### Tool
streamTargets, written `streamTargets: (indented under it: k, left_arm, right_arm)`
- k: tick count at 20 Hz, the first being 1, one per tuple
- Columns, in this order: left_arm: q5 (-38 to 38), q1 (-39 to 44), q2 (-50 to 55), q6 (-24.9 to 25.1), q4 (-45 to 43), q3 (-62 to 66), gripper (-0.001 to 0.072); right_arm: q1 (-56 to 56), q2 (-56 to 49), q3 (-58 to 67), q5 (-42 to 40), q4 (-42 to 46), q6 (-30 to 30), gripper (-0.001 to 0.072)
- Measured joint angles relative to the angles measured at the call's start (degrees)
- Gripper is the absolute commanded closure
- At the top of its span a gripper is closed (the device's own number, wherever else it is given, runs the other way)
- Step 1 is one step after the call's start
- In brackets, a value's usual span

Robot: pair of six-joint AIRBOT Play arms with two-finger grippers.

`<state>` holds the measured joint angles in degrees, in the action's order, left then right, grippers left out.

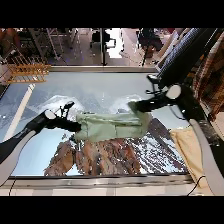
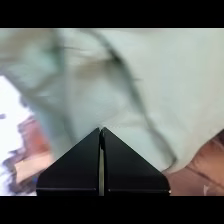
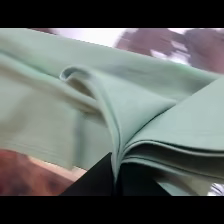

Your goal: Fold the clothes and pants, and hang the long-sleeved shirts on hangers.

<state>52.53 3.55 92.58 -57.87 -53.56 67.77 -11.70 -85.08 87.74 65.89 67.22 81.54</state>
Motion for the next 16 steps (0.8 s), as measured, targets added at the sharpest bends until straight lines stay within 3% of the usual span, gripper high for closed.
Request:
streamTargets:
  k: [4,5,6,9,11,13,14,15,16]
  left_arm:
    - [9.75,-11.54,-9.88,-2.27,0.11,1.31,0.0700]
    - [12.04,-14.38,-12.41,-2.64,0.55,1.44,0.0700]
    - [13.79,-16.92,-14.82,-2.82,1.09,1.53,0.0700]
    - [17.22,-20.87,-18.91,-3.15,2.25,1.64,0.0700]
    - [18.34,-21.66,-19.80,-3.32,2.75,1.49,0.0700]
    - [19.06,-21.68,-19.91,-3.48,3.41,0.70,0.0697]
    - [19.12,-21.40,-19.69,-3.48,4.09,0.11,0.0631]
    - [19.10,-20.92,-19.28,-3.45,4.55,-0.52,0.0507]
    - [19.12,-20.00,-18.64,-3.19,5.75,-1.18,0.0446]
  right_arm:
    - [-16.04,-5.55,0.02,-15.02,-3.02,3.54,0.0693]
    - [-19.43,-7.98,0.17,-19.32,-3.43,4.02,0.0649]
    - [-22.14,-10.40,0.57,-22.84,-3.82,4.31,0.0434]
    - [-27.93,-17.97,4.59,-28.63,-6.40,2.80,0.0345]
    - [-28.46,-19.87,8.15,-27.32,-6.23,1.51,0.0179]
    - [-26.05,-18.93,10.88,-22.99,-4.59,0.83,0.0183]
    - [-23.85,-17.62,11.72,-20.98,-3.76,0.50,0.0183]
    - [-20.94,-15.82,12.41,-18.88,-3.23,0.46,0.0180]
    - [-17.59,-14.10,12.87,-16.06,-3.04,0.48,0.0173]
